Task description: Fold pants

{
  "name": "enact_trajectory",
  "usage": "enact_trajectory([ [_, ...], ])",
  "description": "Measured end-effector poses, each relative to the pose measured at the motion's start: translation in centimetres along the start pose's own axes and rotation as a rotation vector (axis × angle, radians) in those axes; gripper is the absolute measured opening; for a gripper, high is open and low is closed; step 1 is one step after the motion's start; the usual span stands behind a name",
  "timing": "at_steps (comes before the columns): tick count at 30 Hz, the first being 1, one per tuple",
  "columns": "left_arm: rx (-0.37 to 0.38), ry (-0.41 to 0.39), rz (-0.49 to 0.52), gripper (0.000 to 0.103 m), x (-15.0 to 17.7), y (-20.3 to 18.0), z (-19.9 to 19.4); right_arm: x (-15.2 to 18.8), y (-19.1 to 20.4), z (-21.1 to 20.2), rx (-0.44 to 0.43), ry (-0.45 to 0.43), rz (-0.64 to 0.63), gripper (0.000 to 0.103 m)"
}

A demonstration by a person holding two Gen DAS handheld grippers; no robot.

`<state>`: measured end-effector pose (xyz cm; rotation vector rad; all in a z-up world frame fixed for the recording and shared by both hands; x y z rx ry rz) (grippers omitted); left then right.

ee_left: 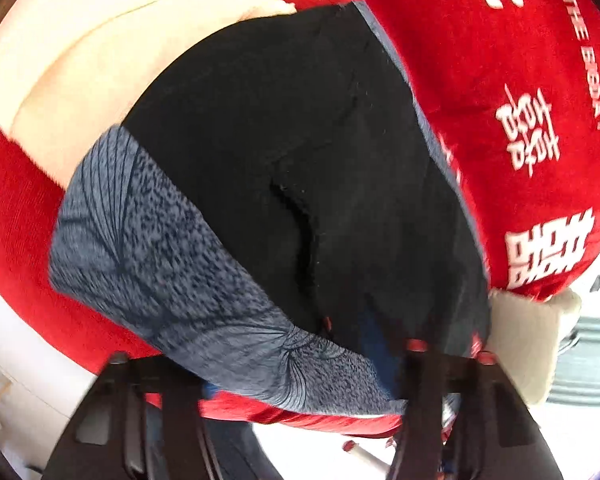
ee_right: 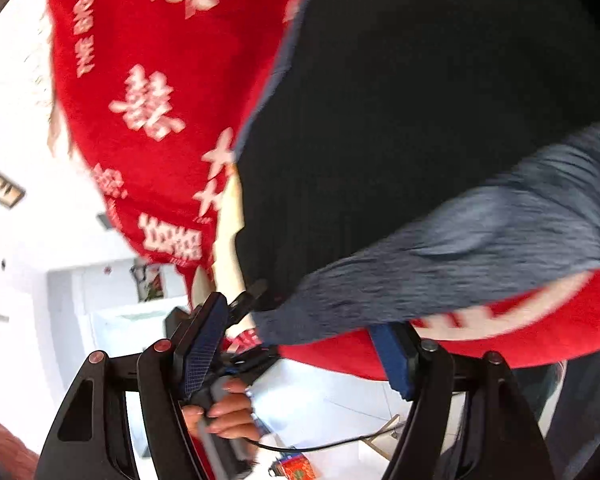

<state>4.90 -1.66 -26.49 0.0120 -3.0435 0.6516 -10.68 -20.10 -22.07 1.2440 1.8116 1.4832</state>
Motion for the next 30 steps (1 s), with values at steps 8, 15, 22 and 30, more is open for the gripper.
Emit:
enact_trajectory([
  [8, -0.005, 0.016, 0.095, 0.032, -0.6, -0.2, -1.4, -1.8, -5.2, -5.8, -0.196, -0.247, 0.318, 0.050],
  [15, -0.059, 0.002, 0.168, 0.024, -1.4, -2.4, -3.4, -2.6, -1.5, -7.2, -0.029, -0.170, 0.208, 0.008],
  [22, -0.066, -0.055, 0.183, 0.024, -5.2, -8.3, -7.5, -9.1, 8.5, -7.7, 0.104, 0.020, -0.101, 0.008],
  [30, -0.132, -0.136, 0.215, 0.024, -15.4, -16.2, -3.9, -23.4, 10.0, -1.6, 0.255, 0.139, -0.208, 0.008],
])
Point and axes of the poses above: each gripper's, at about its wrist camera, not at the fingertips, and z roughly the way its jaws point, y to its left, x to its underside, the point moved 10 cm from there along z, roughly the way its jaws point, and after that the axes turned 11 degrees about -x, right-handed, at the moved point
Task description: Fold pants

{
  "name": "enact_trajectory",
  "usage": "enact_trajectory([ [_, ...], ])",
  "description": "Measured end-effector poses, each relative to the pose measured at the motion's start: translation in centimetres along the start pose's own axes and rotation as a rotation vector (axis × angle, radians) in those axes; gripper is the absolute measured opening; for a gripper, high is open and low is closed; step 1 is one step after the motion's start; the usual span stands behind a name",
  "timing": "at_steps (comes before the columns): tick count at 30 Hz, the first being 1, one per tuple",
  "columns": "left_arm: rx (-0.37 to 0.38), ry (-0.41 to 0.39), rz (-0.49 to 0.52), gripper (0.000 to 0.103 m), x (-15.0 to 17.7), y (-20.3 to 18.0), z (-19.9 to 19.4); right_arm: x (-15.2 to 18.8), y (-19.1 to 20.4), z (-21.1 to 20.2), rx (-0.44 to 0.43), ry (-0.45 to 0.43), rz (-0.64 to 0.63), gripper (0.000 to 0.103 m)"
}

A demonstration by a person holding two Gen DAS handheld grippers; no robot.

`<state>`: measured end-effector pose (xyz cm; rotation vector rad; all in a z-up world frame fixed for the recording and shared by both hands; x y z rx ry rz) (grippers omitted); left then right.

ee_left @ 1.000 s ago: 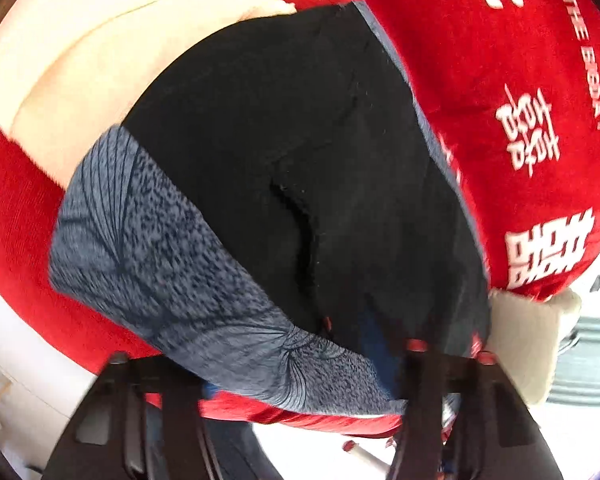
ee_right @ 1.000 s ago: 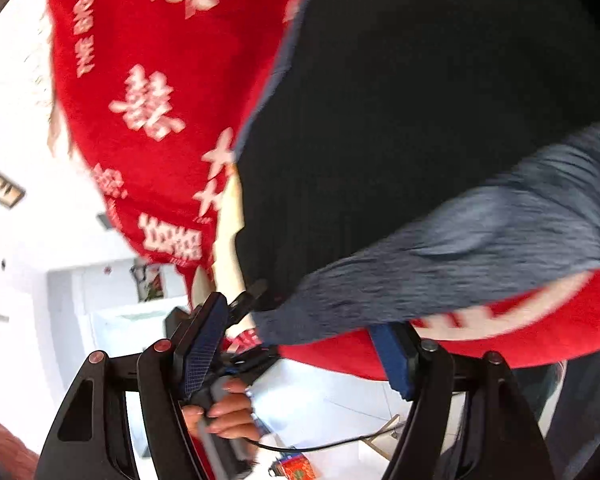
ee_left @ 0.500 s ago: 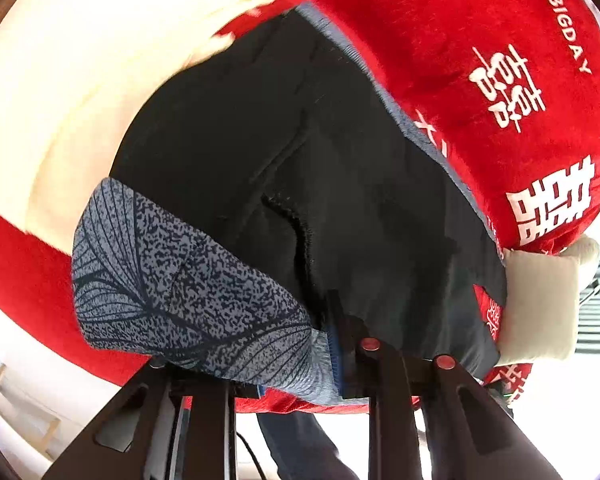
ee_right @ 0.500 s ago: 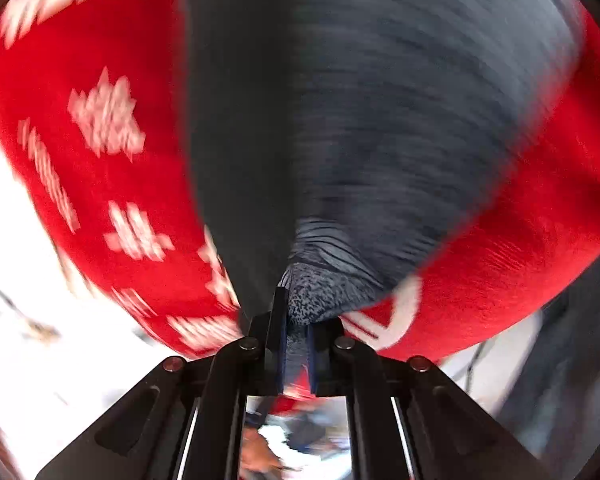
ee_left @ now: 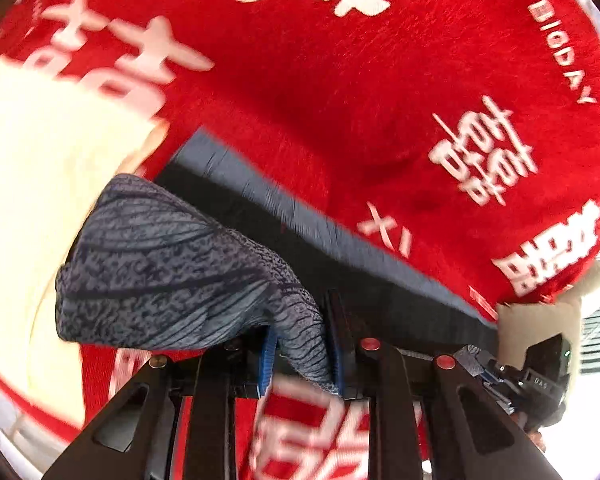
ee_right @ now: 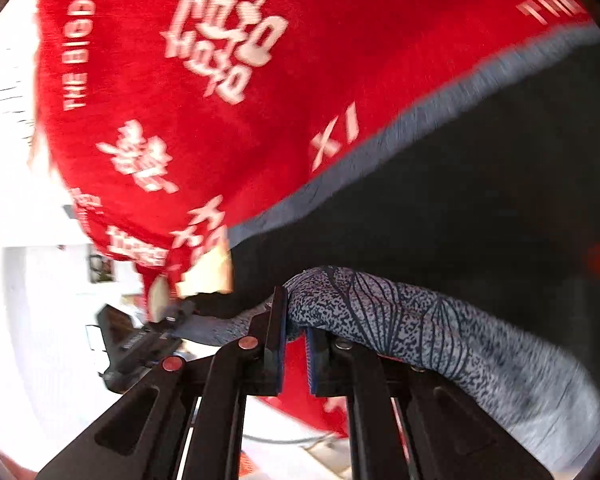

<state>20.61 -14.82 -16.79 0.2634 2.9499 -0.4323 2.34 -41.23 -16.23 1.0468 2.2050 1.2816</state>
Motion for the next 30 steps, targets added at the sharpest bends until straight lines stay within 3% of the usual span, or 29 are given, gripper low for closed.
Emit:
enact_trajectory([
  [3, -0.119, -0.002, 0.048, 0.026, -3.1, -0.9, 5.1, -3.4, -3.0, 2.7, 0.077, 0.052, 0.014, 0.008],
  [6, -0.235, -0.030, 0.051, 0.048, -4.8, -0.3, 8.2, -5.4, -6.0, 5.1, 0.120, 0.101, 0.010, 0.011],
  [9, -0.278, -0.021, 0.028, 0.049, -5.5, 0.4, 10.1, -6.2, -7.3, 6.1, 0.067, 0.125, 0.068, 0.011],
  [12, -0.296, -0.007, 0.022, 0.051, -5.6, 0.6, 9.5, -6.1, -6.8, 5.6, 0.030, 0.179, 0.099, 0.015],
  [13, -0.311, -0.017, 0.017, 0.064, -5.6, 0.6, 8.5, -5.9, -6.3, 5.2, 0.034, 0.193, 0.085, 0.018],
  [14, -0.337, -0.045, 0.014, 0.074, -5.7, 0.8, 7.3, -5.9, -5.6, 4.6, 0.049, 0.197, 0.052, 0.032],
  [15, -0.362, -0.085, 0.017, 0.083, -5.8, 0.9, 6.1, -5.9, -4.7, 3.8, 0.062, 0.189, 0.004, 0.052],
  [17, -0.385, -0.134, 0.065, 0.083, -5.5, 0.4, 4.0, -5.7, -2.7, 2.6, 0.057, 0.169, -0.073, 0.066],
  [21, -0.411, -0.080, 0.181, 0.083, -2.7, -1.9, 6.2, -3.6, -0.2, 1.9, 0.058, 0.226, -0.200, 0.060],
  [24, -0.444, -0.041, 0.231, 0.083, -1.3, -3.2, 9.8, -2.4, -2.9, 3.7, 0.205, 0.291, -0.248, 0.055],
  [26, -0.495, -0.006, 0.235, 0.083, -0.4, -3.4, 12.7, -3.2, -5.4, 4.2, 0.324, 0.280, -0.282, 0.048],
  [27, -0.527, -0.011, 0.242, 0.083, -0.3, -3.3, 13.2, -3.9, -5.7, 4.2, 0.318, 0.252, -0.291, 0.042],
  [28, -0.563, -0.027, 0.267, 0.083, -0.2, -3.5, 13.3, -4.3, -5.5, 3.9, 0.295, 0.237, -0.276, 0.042],
  [30, -0.549, -0.017, 0.288, 0.083, 0.3, -4.2, 12.7, -4.5, -4.9, 2.7, 0.233, 0.212, -0.218, 0.043],
])
Point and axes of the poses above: each gripper's, at about its wrist camera, not at the fingertips, and z roughly the way its jaws point, y to its left, x to its underside, the point moved 10 cm from there along z, roughly the way its jaws point, and after that the axes turned 11 degrees about -x, right-handed, at the moved point
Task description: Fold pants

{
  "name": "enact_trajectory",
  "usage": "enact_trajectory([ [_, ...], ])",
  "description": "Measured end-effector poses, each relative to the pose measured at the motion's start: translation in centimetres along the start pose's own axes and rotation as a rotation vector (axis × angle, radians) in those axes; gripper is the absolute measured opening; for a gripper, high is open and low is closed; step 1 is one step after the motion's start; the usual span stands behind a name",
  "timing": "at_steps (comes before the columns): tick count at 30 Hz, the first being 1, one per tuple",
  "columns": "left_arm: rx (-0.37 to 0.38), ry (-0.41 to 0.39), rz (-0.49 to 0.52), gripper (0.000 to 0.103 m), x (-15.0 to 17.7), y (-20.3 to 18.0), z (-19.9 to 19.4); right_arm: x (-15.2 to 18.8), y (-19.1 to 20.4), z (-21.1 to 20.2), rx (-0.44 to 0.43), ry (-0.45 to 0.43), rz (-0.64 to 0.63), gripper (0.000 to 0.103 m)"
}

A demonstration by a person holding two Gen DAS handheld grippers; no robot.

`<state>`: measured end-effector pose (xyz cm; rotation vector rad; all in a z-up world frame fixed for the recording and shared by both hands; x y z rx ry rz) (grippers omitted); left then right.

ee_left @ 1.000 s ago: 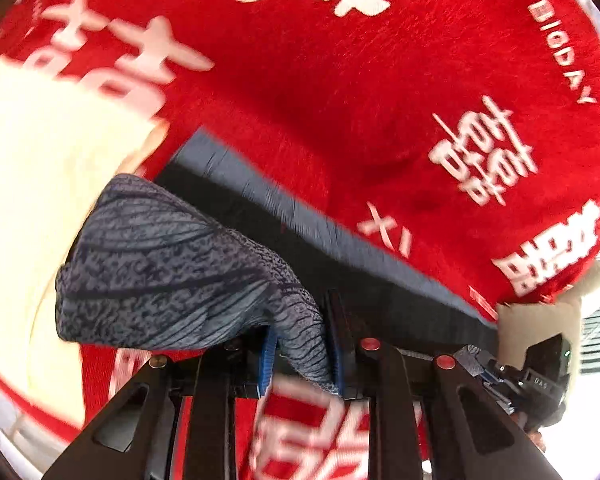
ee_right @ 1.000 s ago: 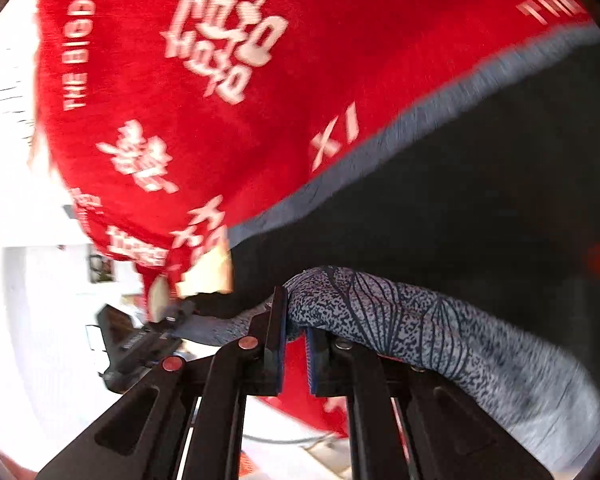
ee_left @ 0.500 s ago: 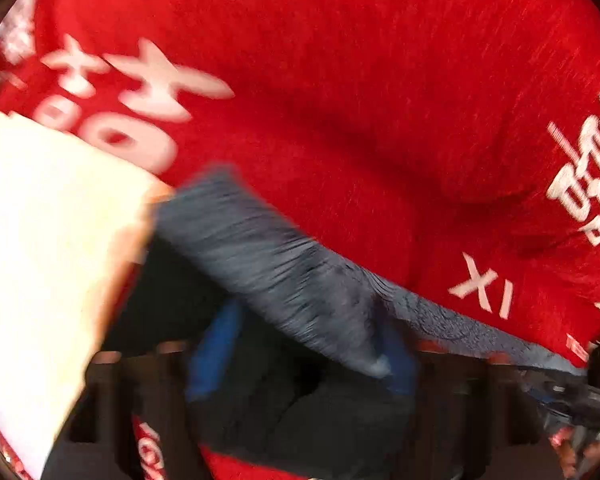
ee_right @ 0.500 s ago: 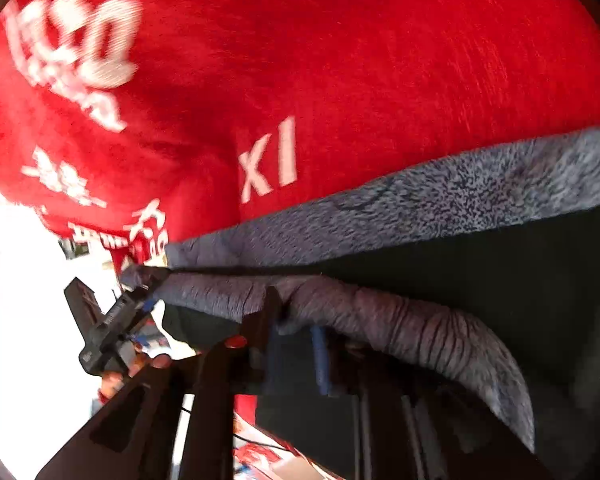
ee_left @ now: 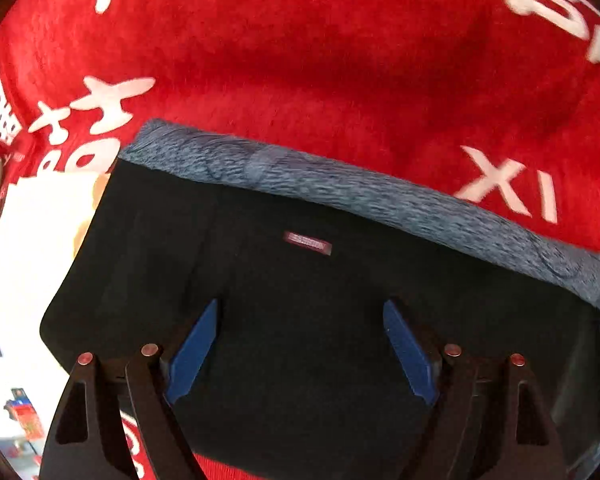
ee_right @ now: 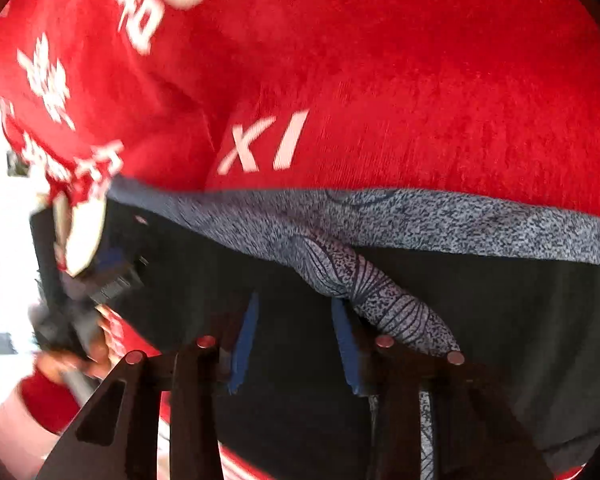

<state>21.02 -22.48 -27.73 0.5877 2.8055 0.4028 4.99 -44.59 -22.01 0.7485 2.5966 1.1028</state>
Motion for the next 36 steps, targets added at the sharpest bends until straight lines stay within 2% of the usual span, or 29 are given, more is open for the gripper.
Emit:
enact_trajectory([
  [1, 0.010, -0.006, 0.003, 0.083, 0.2, 0.0, -0.6, 0.3, 0.3, -1.2, -0.028, -0.026, 0.000, 0.044],
  [3, 0.013, -0.024, 0.020, 0.083, 0.7, 0.1, -2.1, 1.2, 0.4, -3.8, -0.017, -0.069, -0.038, 0.054],
  [5, 0.034, -0.035, 0.042, 0.083, 1.8, 0.1, -3.9, 2.9, 0.0, -6.4, 0.042, -0.117, -0.065, 0.059],
  [7, 0.061, -0.046, 0.075, 0.083, 3.3, -0.5, -5.6, 4.7, -1.1, -8.7, 0.110, -0.139, -0.055, 0.059],
  [11, 0.115, -0.075, 0.166, 0.083, 5.8, -4.1, -7.8, 11.5, -3.8, -12.1, 0.258, -0.183, 0.016, 0.059],
  [13, 0.169, -0.087, 0.217, 0.083, 7.8, -6.5, -9.0, 15.9, -5.5, -13.9, 0.308, -0.207, 0.081, 0.059],
  [16, 0.224, -0.099, 0.285, 0.083, 10.7, -9.8, -10.8, 22.5, -7.8, -16.3, 0.323, -0.251, 0.196, 0.059],
  [18, 0.255, -0.109, 0.322, 0.083, 12.7, -11.7, -12.1, 25.9, -9.1, -16.5, 0.332, -0.277, 0.254, 0.059],
  [22, 0.301, -0.133, 0.408, 0.083, 16.9, -14.6, -14.5, 32.5, -11.3, -16.5, 0.304, -0.352, 0.378, 0.059],
  [25, 0.314, -0.126, 0.448, 0.083, 19.4, -15.3, -14.9, 35.7, -13.1, -15.0, 0.272, -0.358, 0.453, 0.059],
  [29, 0.314, -0.106, 0.470, 0.083, 21.7, -15.5, -14.5, 37.1, -14.1, -13.5, 0.183, -0.388, 0.491, 0.059],
  [34, 0.306, -0.086, 0.479, 0.083, 22.9, -16.1, -14.0, 35.1, -13.5, -13.2, 0.092, -0.458, 0.471, 0.058],
  [35, 0.301, -0.083, 0.481, 0.083, 23.0, -16.3, -14.0, 34.8, -13.4, -12.9, 0.067, -0.445, 0.473, 0.047],
  [36, 0.295, -0.078, 0.482, 0.083, 23.1, -16.6, -13.9, 34.7, -13.4, -12.7, 0.045, -0.427, 0.481, 0.013],
])
Point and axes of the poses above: each gripper's, at about its wrist camera, not at the fingertips, and z roughly the way its jaws point, y to its left, x to its underside, the point moved 10 cm from there along z, roughly the way its jaws point, and after that the axes turned 11 degrees about -x, right-handed, at the moved point
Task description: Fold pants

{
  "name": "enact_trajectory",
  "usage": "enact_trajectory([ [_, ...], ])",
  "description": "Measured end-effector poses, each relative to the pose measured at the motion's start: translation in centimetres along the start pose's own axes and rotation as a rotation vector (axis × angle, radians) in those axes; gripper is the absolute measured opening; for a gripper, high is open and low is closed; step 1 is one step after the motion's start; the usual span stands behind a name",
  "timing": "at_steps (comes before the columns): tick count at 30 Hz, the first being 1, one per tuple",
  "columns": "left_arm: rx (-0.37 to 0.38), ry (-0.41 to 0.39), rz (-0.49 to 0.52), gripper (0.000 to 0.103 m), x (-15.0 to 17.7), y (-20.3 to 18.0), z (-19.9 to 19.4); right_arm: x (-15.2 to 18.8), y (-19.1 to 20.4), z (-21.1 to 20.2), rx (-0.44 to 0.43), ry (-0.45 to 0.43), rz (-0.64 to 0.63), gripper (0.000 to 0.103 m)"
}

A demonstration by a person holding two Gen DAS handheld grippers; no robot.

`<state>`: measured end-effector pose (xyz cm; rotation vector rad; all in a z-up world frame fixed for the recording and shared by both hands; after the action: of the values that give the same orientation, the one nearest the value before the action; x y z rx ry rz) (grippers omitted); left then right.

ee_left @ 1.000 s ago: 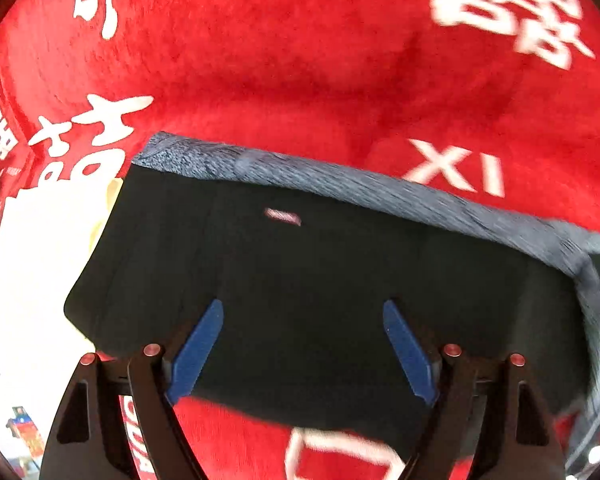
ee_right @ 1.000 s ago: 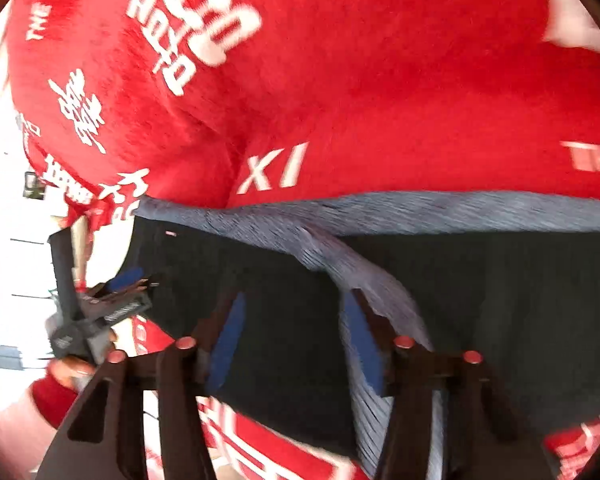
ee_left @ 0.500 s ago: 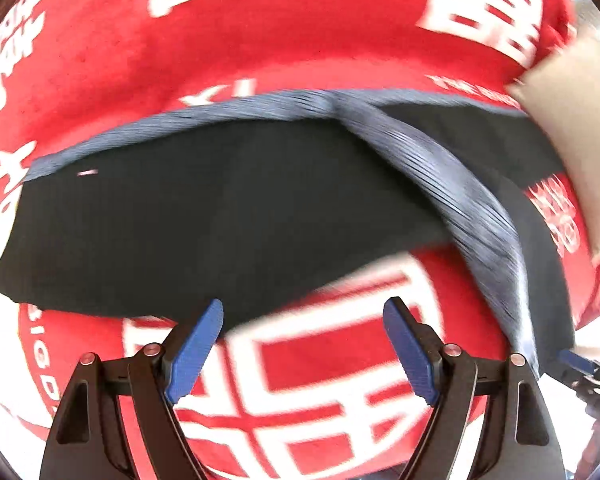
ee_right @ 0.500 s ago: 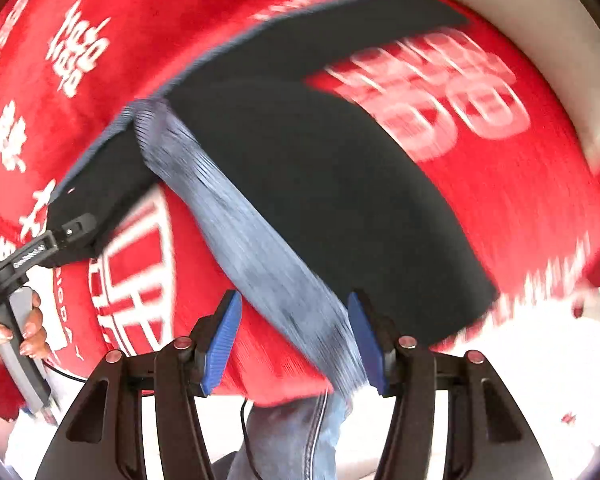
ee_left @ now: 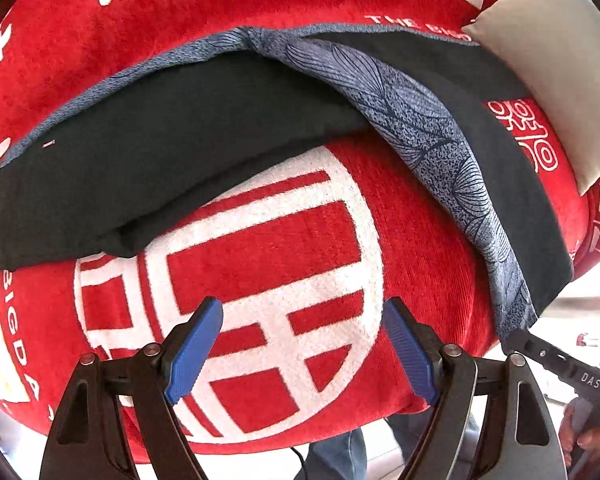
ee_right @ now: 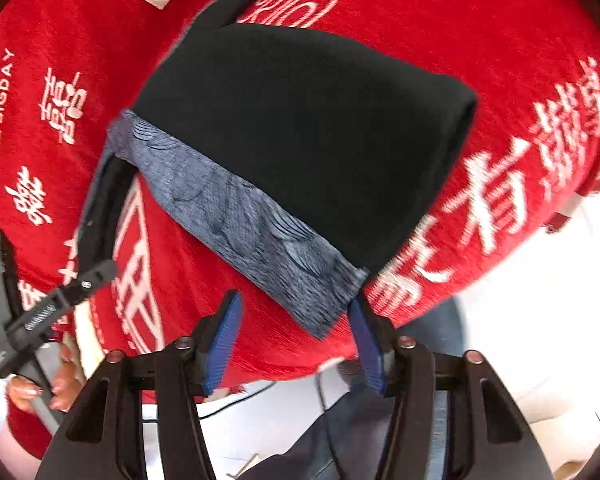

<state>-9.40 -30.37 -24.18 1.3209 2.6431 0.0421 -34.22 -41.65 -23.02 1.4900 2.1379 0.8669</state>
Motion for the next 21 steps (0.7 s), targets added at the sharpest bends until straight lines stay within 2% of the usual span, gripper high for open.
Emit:
enact_trajectory([
  [1, -0.003, 0.006, -0.003, 0.083, 0.0, -0.3, 0.1, 0.2, 0.0, 0.0, -0.020, 0.033, 0.022, 0.005],
  [3, -0.006, 0.009, -0.013, 0.083, -0.8, -0.9, 0.1, -0.5, 1.1, -0.8, -0.063, 0.046, 0.026, 0.005],
  [7, -0.018, 0.008, -0.038, 0.083, -2.8, -1.7, -0.4, -5.4, 5.5, -5.0, -0.126, 0.009, -0.070, 0.004],
  [11, -0.032, -0.002, -0.089, 0.083, -6.2, -1.9, -1.4, -14.6, 9.2, -8.7, -0.124, -0.029, -0.187, 0.003],
  [15, -0.060, -0.006, -0.166, 0.083, -10.1, -1.5, -1.9, -24.9, 11.8, -10.3, -0.060, -0.058, -0.326, 0.003],
  [17, -0.072, -0.015, -0.199, 0.083, -11.6, -1.2, -2.1, -30.1, 12.8, -10.3, -0.013, -0.076, -0.382, 0.003],
  [21, -0.111, -0.035, -0.252, 0.083, -14.8, -0.8, -1.9, -37.4, 12.2, -8.4, 0.086, -0.084, -0.419, 0.004],
])
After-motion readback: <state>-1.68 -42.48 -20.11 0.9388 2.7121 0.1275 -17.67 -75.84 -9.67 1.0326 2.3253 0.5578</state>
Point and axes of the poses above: each gripper's, at about its wrist camera, not at the fingertips, and z roughly the way its jaws point, y to its left, x to its underside, the point moved 10 cm from there along z, roughly the way its jaws point, and after that the axes turned 11 degrees about -x, right-handed, at the moved point
